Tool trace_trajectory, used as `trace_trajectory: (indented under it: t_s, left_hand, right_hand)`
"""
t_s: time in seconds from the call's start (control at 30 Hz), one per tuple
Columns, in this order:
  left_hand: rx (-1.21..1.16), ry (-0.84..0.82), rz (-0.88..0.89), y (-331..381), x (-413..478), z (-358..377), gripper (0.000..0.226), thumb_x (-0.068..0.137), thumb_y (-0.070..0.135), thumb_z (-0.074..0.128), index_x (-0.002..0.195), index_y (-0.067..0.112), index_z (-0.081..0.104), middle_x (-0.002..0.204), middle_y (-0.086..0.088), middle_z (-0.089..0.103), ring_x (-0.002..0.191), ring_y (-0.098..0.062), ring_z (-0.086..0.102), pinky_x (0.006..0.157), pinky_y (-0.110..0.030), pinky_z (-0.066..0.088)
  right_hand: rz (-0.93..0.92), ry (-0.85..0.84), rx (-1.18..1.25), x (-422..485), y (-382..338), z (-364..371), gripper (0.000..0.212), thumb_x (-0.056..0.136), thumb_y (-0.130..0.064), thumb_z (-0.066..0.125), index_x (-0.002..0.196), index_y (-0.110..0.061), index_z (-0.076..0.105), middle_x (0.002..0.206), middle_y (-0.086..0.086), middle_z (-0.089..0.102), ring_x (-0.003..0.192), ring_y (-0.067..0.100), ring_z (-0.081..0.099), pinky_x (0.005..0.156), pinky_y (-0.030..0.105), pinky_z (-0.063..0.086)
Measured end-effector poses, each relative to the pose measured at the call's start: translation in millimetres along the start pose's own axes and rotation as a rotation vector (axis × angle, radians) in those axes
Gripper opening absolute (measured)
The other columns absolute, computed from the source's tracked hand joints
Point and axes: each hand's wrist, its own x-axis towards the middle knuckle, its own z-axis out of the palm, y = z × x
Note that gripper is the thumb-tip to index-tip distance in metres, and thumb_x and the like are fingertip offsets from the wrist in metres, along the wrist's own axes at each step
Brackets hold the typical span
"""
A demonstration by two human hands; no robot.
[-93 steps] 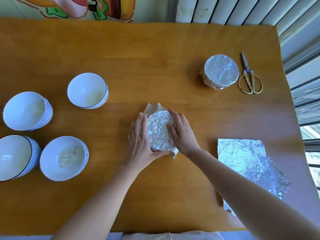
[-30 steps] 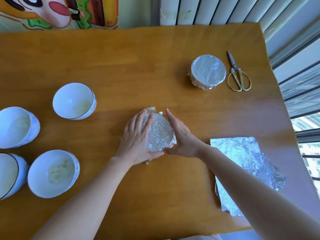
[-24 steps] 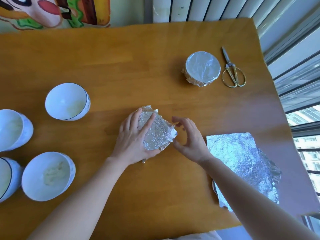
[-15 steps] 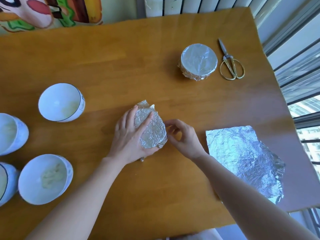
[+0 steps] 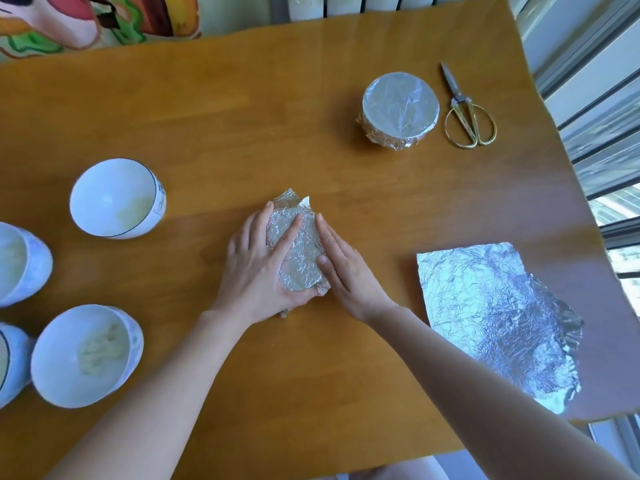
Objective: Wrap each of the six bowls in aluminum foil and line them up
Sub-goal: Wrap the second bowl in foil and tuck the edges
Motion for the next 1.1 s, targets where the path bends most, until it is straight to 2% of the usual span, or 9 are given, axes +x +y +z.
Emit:
trace_trajectory:
  t_s: [0.2,0.27,0.33,0.43,0.5,0.6,0.7,0.83,1.1]
  left_hand:
    - [0.013,-0.007,-0.017,0,1,2,0.113,0.062,0.089,0.043,0.157,0.034,0.018,0.162,-0.015,0.014,0.146,-0.036,0.021,0.108,-0.051,0.032]
    - [0.019,-0.009,-0.011,-1,1,2,0.113,0.062,0.089,0.044,0.157,0.035,0.017,0.162,-0.015,0.014,0.146,-0.036,0.02,0.108,-0.052,0.032]
    - [0.018,-0.01,-0.01,-1,1,3,0.113,0.062,0.088,0.044,0.157,0.035,0.017,0.162,-0.015,0.014,0.146,-0.036,0.021,0.108,-0.052,0.033]
    - [0.024,-0.014,-0.013,0,0,1,0.113,0.062,0.089,0.041,0.157,0.035,0.015,0.162,-0.015,0.013,0.146,-0.036,0.02,0.108,-0.052,0.032]
    - [0.019,-0.016,-0.013,0,0,0,0.112,0.062,0.089,0.039,0.158,0.035,0.015,0.162,-0.016,0.013,0.146,-0.037,0.018,0.109,-0.052,0.03]
    - [0.012,-0.017,-0.014,1,0,-1,0.113,0.062,0.089,0.037,0.158,0.034,0.017,0.162,-0.017,0.013,0.146,-0.037,0.018,0.109,-0.052,0.029]
    - [0.013,-0.015,-0.016,1,0,0,0.113,0.061,0.088,0.039,0.157,0.034,0.018,0.162,-0.016,0.014,0.146,-0.036,0.019,0.109,-0.052,0.03]
    - [0.019,-0.024,-0.021,1,0,0,0.114,0.059,0.088,0.04,0.157,0.035,0.016,0.162,-0.015,0.012,0.146,-0.035,0.018,0.109,-0.05,0.031]
    - [0.02,-0.024,-0.03,1,0,0,0.113,0.061,0.089,0.04,0.158,0.036,0.012,0.163,-0.014,0.01,0.147,-0.035,0.016,0.11,-0.051,0.029]
  right_hand:
    - [0.059,-0.015,0.034,-2,7,3,0.066,0.102,-0.055,0.014,0.157,-0.019,0.002,0.164,0.0,0.014,0.152,0.01,0.011,0.122,0.03,0.01]
    - [0.09,-0.011,-0.076,-5,11,1,0.062,0.101,-0.057,0.008,0.156,-0.027,0.006,0.164,-0.005,0.012,0.152,0.009,0.007,0.122,0.034,0.004]
    - [0.102,0.022,-0.155,-10,14,-1,0.057,0.102,-0.05,0.013,0.155,-0.029,0.017,0.164,-0.002,0.016,0.151,0.01,0.012,0.12,0.037,0.004]
    - [0.067,0.19,-0.145,-19,10,-12,0.052,0.102,-0.039,0.033,0.15,-0.019,0.038,0.155,0.004,0.037,0.141,0.015,0.035,0.113,0.037,0.022]
    - [-0.006,0.293,-0.054,-23,3,-19,0.046,0.098,-0.028,0.055,0.141,-0.011,0.049,0.136,0.004,0.053,0.121,0.02,0.052,0.101,0.035,0.039]
    - [-0.036,0.259,0.035,-26,-6,-19,0.04,0.088,-0.015,0.073,0.124,-0.008,0.057,0.109,0.001,0.063,0.094,0.017,0.06,0.084,0.028,0.049]
    - [0.043,0.24,0.144,-26,-4,-13,0.029,0.084,-0.008,0.075,0.111,-0.008,0.063,0.099,-0.002,0.07,0.084,0.012,0.066,0.078,0.029,0.055]
    - [0.171,0.271,0.275,-23,-5,-13,0.018,0.08,-0.003,0.077,0.095,-0.007,0.068,0.088,-0.003,0.072,0.077,0.011,0.067,0.074,0.019,0.052]
    - [0.462,0.194,0.52,-13,-4,-13,0.01,0.081,-0.009,0.079,0.083,-0.016,0.071,0.069,-0.004,0.066,0.06,0.006,0.053,0.059,0.018,0.043]
